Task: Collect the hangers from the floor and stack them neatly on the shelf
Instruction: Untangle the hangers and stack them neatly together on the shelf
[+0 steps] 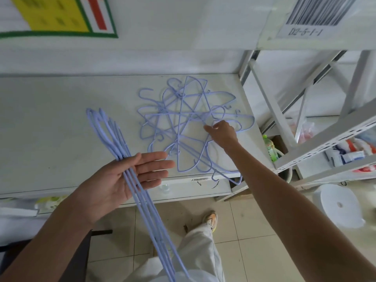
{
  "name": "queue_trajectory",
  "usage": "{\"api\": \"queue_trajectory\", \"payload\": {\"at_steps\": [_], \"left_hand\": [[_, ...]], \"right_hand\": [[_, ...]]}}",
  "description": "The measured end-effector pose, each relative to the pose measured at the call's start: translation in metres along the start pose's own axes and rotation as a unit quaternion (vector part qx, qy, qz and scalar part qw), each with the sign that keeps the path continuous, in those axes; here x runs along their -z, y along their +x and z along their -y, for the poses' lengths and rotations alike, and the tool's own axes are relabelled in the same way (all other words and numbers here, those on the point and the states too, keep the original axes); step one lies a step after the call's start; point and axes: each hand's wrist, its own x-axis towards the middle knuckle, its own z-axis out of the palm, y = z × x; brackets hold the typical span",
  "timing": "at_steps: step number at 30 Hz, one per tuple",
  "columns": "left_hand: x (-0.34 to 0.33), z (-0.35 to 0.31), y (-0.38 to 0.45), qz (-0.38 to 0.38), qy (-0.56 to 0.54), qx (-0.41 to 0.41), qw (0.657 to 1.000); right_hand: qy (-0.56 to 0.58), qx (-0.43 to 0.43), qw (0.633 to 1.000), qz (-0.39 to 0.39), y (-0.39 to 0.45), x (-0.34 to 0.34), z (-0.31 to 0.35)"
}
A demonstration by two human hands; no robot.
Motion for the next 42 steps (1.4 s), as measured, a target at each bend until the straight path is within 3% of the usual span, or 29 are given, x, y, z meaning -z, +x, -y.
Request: {"api": "queue_trajectory", "payload": {"at_steps": [10,14,17,19,23,25,30,35,42], "left_hand": [[-0.009,-0.003,-0.016,0.006,-0.012,-0.009,1.0],[-0.01,-0.009,-0.019,0.011,-0.008,-0.014,1.0],[-0.01,-0.013,-0.024,0.027,0.002,-0.016,1.0],[-0.009,-0.016,-0.029,0.041,0.02,-0.016,0.999],[0.002,-0.028,-0.049,0.063,0.09,-0.01,0.994],[0.01,-0.04,-0.064,0.078,0.124,-0.004,0.989],[0.032,-0.074,-0.094,0.098,0.195,-0.012,0.976],[0.044,-0.066,-0.076,0.094,0.274,-0.004,0.957],[0.014,-0.024,-0.045,0.174,0.258,0.021,0.95]], "right_hand": [[0.142,0.138,0.979,-0.046,-0.074,0.033,0.035],[0.161,0.194,0.967,-0.022,-0.13,0.045,0.05],[0.165,0.224,0.959,-0.046,-0.167,0.05,0.054],[0.132,0.255,0.954,-0.085,-0.186,0.055,0.052],[-0.094,0.302,0.924,-0.215,-0.198,0.086,0.038],[-0.138,0.32,0.91,-0.225,-0.197,0.109,0.032],[-0.145,0.436,0.882,-0.105,-0.177,0.138,0.022],[-0.158,0.509,0.845,0.047,-0.176,0.117,0.035],[-0.058,0.543,0.832,0.101,-0.202,0.046,0.085]]}}
